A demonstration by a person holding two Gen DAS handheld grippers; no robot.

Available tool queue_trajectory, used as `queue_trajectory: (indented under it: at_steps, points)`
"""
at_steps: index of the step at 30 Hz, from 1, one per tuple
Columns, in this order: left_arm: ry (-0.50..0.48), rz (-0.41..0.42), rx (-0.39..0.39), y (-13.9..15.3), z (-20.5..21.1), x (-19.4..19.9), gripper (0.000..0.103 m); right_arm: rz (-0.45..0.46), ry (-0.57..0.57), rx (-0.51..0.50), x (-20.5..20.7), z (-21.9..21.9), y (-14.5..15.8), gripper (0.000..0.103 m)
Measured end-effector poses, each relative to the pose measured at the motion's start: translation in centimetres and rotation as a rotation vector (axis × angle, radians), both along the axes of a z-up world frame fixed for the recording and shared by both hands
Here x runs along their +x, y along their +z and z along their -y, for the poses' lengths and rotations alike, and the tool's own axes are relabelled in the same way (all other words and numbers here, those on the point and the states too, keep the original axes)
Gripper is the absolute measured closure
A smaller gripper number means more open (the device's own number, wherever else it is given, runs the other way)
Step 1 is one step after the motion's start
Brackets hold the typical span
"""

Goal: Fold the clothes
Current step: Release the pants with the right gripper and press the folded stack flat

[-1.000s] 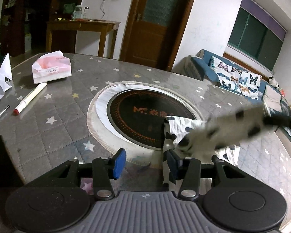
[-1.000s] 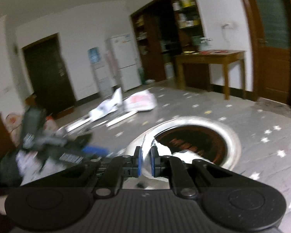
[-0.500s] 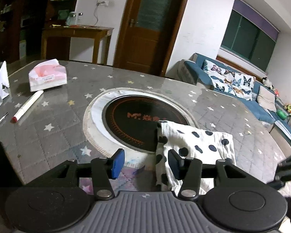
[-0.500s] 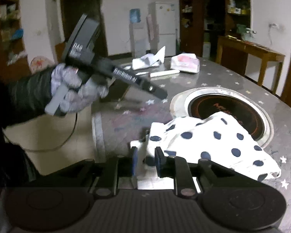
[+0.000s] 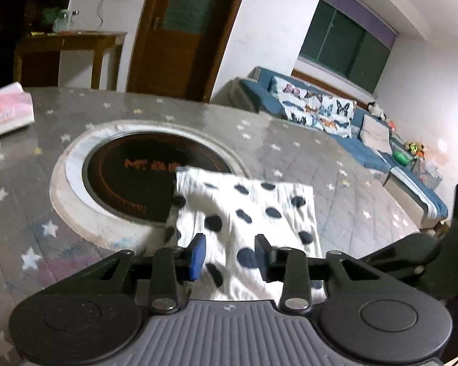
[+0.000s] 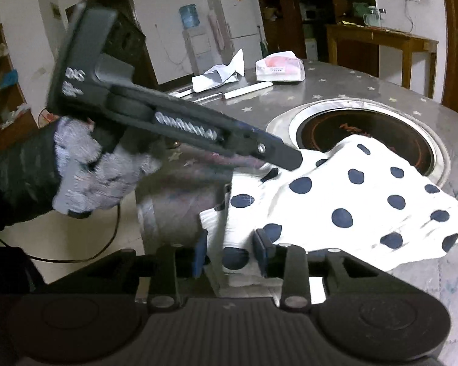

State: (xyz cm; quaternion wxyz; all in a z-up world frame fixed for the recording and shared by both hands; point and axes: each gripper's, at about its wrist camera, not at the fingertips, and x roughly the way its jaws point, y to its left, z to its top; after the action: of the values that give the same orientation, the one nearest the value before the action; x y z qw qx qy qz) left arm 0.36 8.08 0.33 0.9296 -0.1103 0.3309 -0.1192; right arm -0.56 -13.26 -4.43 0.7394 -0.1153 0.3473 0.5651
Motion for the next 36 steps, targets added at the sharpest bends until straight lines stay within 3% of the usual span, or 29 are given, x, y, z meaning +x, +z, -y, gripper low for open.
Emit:
queue_trajectory:
  at_steps: [7, 12, 17, 22, 26, 30, 36]
  points:
    - [0.004, -0.053, 0.012, -2.1, -0.5, -0.7, 0.072, -0.044, -0.070, 0.083, 2.5, 3.3, 2.1, 0.069]
    - [0.011, -0.057, 0.011, -2.2, -0.3, -1.4, 0.073, 0.027, -0.261, 0.080, 6.6, 4.2, 2.8, 0.068]
    - [0.023, -0.058, 0.015, -2.1, -0.1, -1.8, 0.073, 0.053, -0.449, 0.032, 11.6, 4.4, 0.7, 0.068]
    - [0.032, -0.059, 0.019, -2.2, 0.0, -2.2, 0.072, 0.015, -0.561, -0.031, 14.3, 5.2, -2.6, 0.072]
    - [0.028, -0.047, 0.049, -2.1, 0.5, -2.3, 0.072, 0.048, -0.555, -0.050, 14.0, 4.9, -2.2, 0.073]
    - [0.030, -0.042, 0.064, -1.9, 0.7, -2.3, 0.068, 0.091, -0.502, -0.039, 13.6, 2.9, -0.6, 0.063]
    - [0.037, -0.046, 0.062, -2.0, 0.9, -2.3, 0.064, 0.098, -0.381, -0.035, 14.0, -2.3, 0.2, 0.061]
